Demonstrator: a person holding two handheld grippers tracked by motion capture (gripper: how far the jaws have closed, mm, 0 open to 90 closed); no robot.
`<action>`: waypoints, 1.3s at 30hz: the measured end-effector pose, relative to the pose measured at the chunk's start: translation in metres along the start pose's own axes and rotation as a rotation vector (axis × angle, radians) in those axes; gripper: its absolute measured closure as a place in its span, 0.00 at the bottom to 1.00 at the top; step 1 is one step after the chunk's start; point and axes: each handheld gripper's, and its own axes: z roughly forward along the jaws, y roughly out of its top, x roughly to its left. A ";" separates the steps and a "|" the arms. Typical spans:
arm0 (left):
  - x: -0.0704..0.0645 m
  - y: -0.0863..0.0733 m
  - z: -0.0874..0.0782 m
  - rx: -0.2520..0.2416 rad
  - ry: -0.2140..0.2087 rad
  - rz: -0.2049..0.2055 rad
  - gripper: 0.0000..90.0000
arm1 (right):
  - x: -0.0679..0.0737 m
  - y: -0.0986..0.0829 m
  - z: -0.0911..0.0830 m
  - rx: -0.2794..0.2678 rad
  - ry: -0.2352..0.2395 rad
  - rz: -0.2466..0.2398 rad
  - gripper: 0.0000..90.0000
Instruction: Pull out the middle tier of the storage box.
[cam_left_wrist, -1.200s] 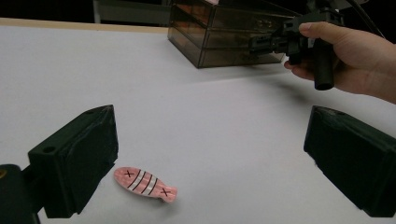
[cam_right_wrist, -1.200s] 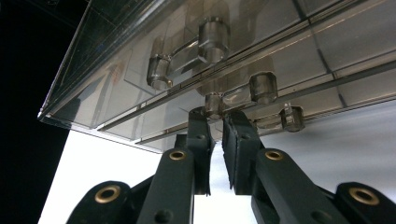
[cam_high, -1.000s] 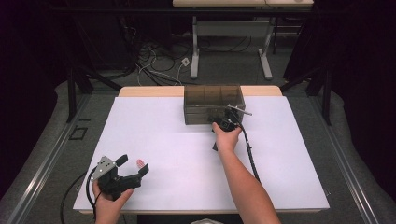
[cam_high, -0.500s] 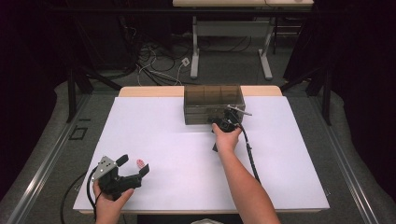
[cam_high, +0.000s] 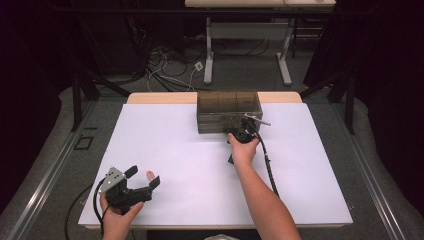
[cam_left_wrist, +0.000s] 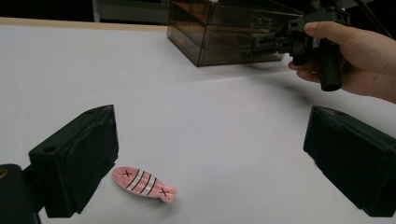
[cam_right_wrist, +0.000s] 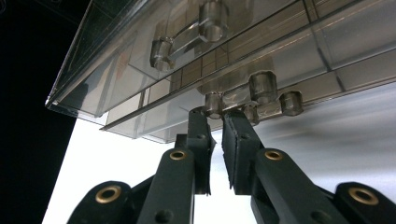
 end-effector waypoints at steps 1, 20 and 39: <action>0.000 0.000 0.000 0.000 0.000 0.000 0.04 | 0.000 0.000 -0.001 0.005 0.002 -0.004 0.91; 0.000 0.000 0.001 0.004 0.001 0.002 0.04 | 0.000 -0.005 -0.005 -0.001 0.008 0.010 0.91; -0.001 0.000 0.001 0.003 0.002 0.002 0.04 | -0.001 -0.010 -0.011 0.013 0.019 0.026 0.91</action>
